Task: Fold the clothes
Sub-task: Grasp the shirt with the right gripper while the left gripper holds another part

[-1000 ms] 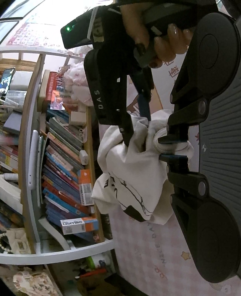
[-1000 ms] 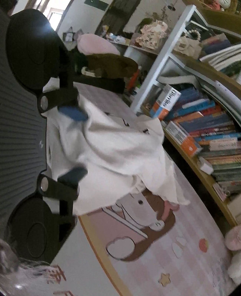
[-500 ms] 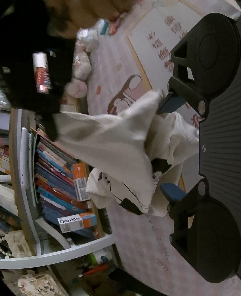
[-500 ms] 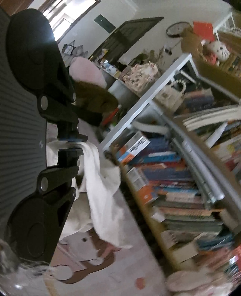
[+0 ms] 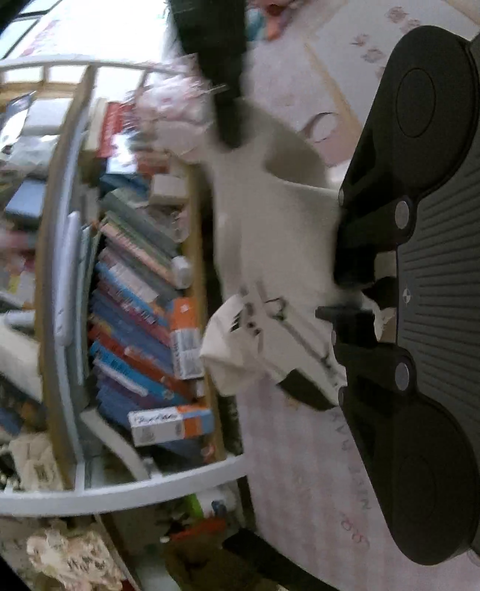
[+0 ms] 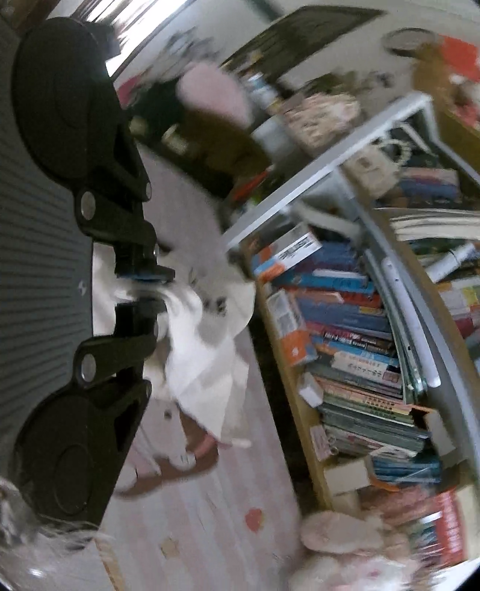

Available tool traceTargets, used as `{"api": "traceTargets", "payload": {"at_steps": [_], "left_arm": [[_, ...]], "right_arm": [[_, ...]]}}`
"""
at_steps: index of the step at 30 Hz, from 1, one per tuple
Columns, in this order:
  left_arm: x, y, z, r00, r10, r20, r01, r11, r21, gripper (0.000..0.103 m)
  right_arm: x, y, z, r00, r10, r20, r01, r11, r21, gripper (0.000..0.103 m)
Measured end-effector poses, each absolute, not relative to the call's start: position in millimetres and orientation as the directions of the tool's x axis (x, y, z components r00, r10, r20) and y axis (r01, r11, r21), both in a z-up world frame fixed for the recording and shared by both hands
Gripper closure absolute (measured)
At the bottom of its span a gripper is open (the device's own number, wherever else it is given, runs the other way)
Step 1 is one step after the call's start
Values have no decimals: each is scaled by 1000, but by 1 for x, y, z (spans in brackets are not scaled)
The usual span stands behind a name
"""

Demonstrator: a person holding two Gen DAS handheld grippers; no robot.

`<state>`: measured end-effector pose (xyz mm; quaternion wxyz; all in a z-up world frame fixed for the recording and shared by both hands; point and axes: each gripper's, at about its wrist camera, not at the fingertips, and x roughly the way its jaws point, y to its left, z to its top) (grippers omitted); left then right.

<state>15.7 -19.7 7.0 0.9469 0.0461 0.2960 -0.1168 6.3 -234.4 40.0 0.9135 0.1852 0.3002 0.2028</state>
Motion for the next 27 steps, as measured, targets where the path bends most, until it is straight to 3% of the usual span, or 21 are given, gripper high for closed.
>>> {"api": "traceTargets", "payload": {"at_steps": [1,2,4,6,11,15,18,20,21,22,25,27], "left_arm": [[17,-17,11,805,-195,-560,238,971,3,97],[18,-12,15,811,-199,-550,228,973,-15,97],[18,-8,23,818,-211,-535,230,973,-32,98],[17,-4,31,823,-232,-518,241,969,-50,98],[10,-4,35,812,-271,-517,270,960,-80,98],[2,-3,34,805,-281,-522,276,957,-89,97],[-6,4,33,809,-268,-523,264,961,-84,97],[-12,13,30,808,-259,-530,243,965,-100,93],[-15,18,29,807,-254,-533,233,966,-108,92],[-17,22,27,805,-252,-537,225,967,-117,92],[-24,31,19,787,-242,-568,213,970,-119,74],[-31,31,11,789,-204,-580,203,977,-68,52]], "right_arm": [[2,-232,38,746,453,-489,-272,877,397,62],[-3,-229,37,754,433,-494,-296,895,332,55],[-10,-223,33,760,407,-507,-351,913,206,34],[-13,-211,27,744,386,-546,-424,904,60,22],[-11,-173,6,750,323,-578,-551,788,-275,18],[0,-147,0,750,346,-564,-613,684,-395,17],[9,-132,-4,739,370,-563,-650,611,-451,25],[15,-125,-5,712,391,-583,-683,578,-447,55],[18,-124,-4,694,398,-600,-699,573,-428,78],[22,-123,-3,688,402,-604,-701,585,-409,87],[30,-123,7,685,415,-599,-694,623,-362,93],[34,-125,20,708,419,-568,-667,661,-344,94]]}}
